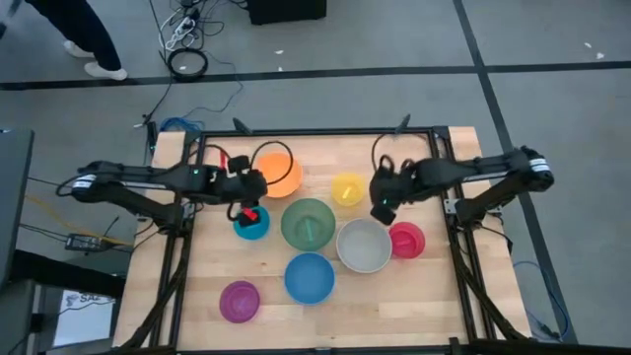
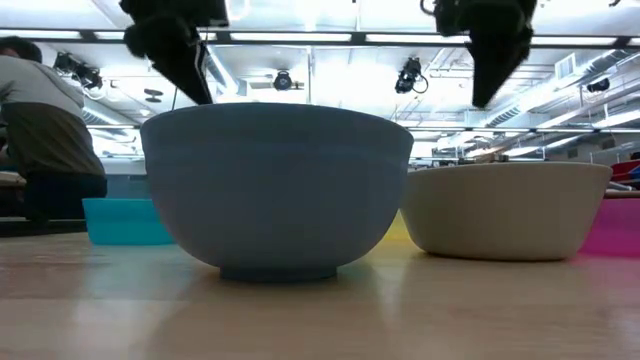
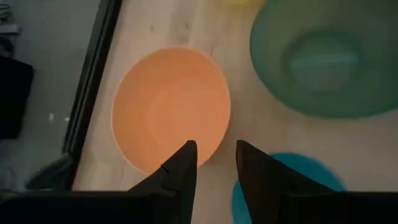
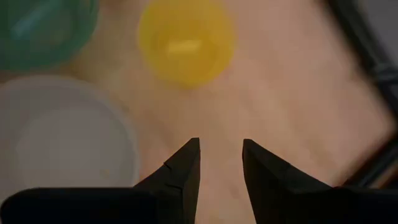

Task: Nest bowls inside each other
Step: Stack the gray bowl on top of the green bowl, then stack the orange bowl on top of the gray bowl

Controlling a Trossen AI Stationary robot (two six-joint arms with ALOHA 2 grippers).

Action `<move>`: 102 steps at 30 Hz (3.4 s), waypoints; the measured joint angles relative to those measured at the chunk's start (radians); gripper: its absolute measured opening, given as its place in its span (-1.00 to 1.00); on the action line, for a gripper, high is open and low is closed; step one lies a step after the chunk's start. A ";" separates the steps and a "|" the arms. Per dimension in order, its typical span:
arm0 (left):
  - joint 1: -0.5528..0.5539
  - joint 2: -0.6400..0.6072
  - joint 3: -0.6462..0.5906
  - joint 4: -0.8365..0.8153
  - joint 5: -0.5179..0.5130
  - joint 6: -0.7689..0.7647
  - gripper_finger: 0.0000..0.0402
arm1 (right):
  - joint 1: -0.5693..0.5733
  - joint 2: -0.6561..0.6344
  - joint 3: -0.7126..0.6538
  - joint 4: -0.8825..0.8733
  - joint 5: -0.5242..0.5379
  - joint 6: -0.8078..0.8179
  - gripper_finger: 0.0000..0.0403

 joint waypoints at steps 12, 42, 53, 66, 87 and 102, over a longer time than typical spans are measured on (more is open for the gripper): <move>0.045 0.045 0.000 -0.031 -0.027 0.149 -0.40 | 0.070 0.050 -0.166 0.196 -0.176 0.141 -0.24; 0.144 0.086 0.000 0.045 -0.035 0.270 -0.40 | -0.035 0.158 -0.321 0.527 -0.273 -0.049 -0.95; 0.144 0.086 0.000 0.106 -0.035 0.287 -0.40 | -0.041 -0.018 -0.148 0.488 -0.293 -0.121 -1.00; 0.151 0.085 0.023 0.223 -0.117 0.340 -0.40 | -0.163 0.191 -0.138 0.956 -0.279 -0.243 -1.00; 0.222 0.085 -0.019 0.072 0.229 0.589 -0.40 | -0.176 0.107 -0.138 0.882 -0.206 -0.291 -0.27; 0.222 0.102 -0.151 0.194 0.259 0.502 -0.40 | -0.126 -0.075 -0.138 0.826 -0.042 -0.293 -0.28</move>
